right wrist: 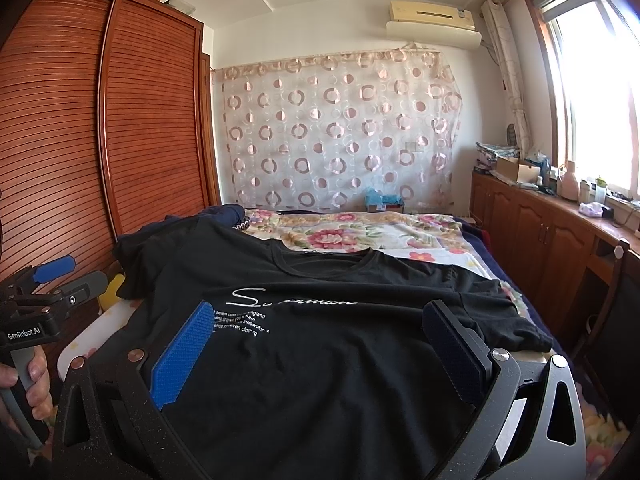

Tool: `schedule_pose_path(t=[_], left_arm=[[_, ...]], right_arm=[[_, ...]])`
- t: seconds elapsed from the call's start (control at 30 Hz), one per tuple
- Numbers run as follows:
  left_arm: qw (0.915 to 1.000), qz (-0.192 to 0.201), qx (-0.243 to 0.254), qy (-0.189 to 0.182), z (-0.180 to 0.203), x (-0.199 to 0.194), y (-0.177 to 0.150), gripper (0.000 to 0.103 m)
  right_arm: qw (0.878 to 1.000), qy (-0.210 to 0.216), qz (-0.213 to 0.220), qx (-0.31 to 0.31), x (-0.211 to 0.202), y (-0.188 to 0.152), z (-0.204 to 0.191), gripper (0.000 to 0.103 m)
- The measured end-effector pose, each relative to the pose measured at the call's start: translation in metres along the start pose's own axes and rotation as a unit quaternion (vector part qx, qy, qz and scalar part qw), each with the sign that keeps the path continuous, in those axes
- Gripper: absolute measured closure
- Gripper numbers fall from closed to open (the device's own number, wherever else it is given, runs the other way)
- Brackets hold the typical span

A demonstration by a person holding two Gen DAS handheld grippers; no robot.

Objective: Fold small clothes

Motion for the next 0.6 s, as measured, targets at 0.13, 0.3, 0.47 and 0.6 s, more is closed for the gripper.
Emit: schedule_pose_path(t=[0.13, 0.3, 0.47, 0.6], left_arm=[[1.0, 0.001, 0.001, -0.001, -0.0001, 0.0004, -0.0005, 0.0], [1.0, 0.002, 0.001, 0.0, 0.0004, 0.0001, -0.0009, 0.0], [1.0, 0.001, 0.001, 0.001, 0.0009, 0.0002, -0.0011, 0.0], [1.0, 0.002, 0.002, 0.0, 0.001, -0.0001, -0.0014, 0.0]], right_arm=[[1.0, 0.0, 0.0, 0.0, 0.0002, 0.0, 0.0002, 0.0], [1.0, 0.0, 0.0, 0.001, 0.0006, 0.0004, 0.0005, 0.0], [1.0, 0.0, 0.0, 0.0, 0.0006, 0.0006, 0.0003, 0.0], [1.0, 0.0, 0.001, 0.001, 0.0003, 0.0005, 0.0005, 0.0]])
Point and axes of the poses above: each gripper's, at about its wrist camera, not at the fingertips, and x roughly the way its jaws point, z to its right, y to its top, the point moved 5 cm from there along x, roughly the way its jaws point
